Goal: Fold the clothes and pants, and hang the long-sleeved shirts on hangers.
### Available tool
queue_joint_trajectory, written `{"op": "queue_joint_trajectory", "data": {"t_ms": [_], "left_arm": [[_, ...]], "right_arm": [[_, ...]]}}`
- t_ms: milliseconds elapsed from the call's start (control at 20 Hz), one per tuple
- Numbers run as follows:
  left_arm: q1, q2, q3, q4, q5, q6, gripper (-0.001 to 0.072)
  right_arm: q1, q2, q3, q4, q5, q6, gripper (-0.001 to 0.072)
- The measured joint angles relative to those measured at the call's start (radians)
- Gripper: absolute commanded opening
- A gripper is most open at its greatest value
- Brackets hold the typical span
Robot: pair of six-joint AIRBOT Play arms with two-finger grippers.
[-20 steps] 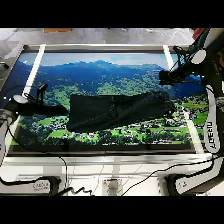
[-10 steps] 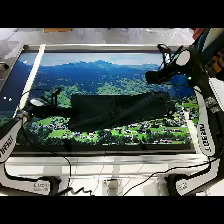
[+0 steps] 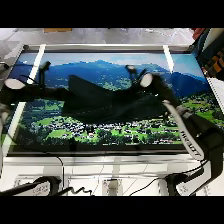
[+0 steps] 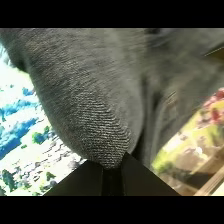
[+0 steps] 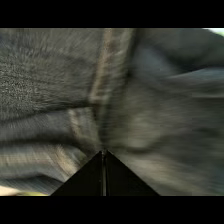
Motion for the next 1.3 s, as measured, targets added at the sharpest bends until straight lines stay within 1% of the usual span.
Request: {"op": "queue_joint_trajectory", "data": {"t_ms": [150,300,450,600,750,800,900,1000,1050,1100,1150,1200,1300], "left_arm": [[0.001,0.109,0.016,0.008,-0.024,-0.026,0.0026],[0.002,0.183,0.023,0.013,-0.037,-0.043,0.0027],[0.001,0.202,0.024,0.011,-0.038,-0.076,0.0027],[-0.028,0.174,0.025,-0.021,-0.024,-0.102,0.0026],[-0.134,0.105,0.025,-0.06,0.056,-0.115,0.0026],[-0.186,0.075,0.025,-0.084,0.103,-0.116,0.0026],[-0.32,0.003,0.026,-0.136,0.24,-0.119,0.0026],[-0.473,-0.082,0.039,-0.176,0.406,-0.119,0.0027],[-0.554,-0.129,0.055,-0.195,0.496,-0.119,0.0045],[-0.626,-0.172,0.076,-0.215,0.581,-0.119,0.0248],[-0.698,-0.217,0.105,-0.232,0.669,-0.119,0.0611],[-0.756,-0.255,0.134,-0.236,0.748,-0.117,0.0713],[-0.845,-0.318,0.188,-0.222,0.899,-0.114,0.0712]], "right_arm": [[0.135,-0.044,-0.033,0.091,-0.173,0.053,0.0038],[0.251,-0.074,-0.046,0.134,-0.334,0.097,0.0038],[0.297,-0.083,-0.05,0.126,-0.385,0.117,0.0038],[0.247,-0.064,-0.05,0.072,-0.343,0.128,0.0038],[0.119,-0.004,-0.05,0.01,-0.243,0.132,0.0038],[0.069,0.021,-0.05,-0.011,-0.207,0.133,0.0038],[-0.04,0.077,-0.05,-0.047,-0.139,0.134,0.0038],[-0.149,0.134,-0.05,-0.072,-0.084,0.134,0.0038],[-0.204,0.163,-0.05,-0.08,-0.06,0.134,0.0038],[-0.253,0.188,-0.05,-0.089,-0.04,0.134,0.0038],[-0.304,0.211,-0.05,-0.098,-0.016,0.134,0.0038],[-0.348,0.23,-0.05,-0.106,0.005,0.134,0.0038],[-0.435,0.257,-0.051,-0.127,0.054,0.107,0.0038]]}}
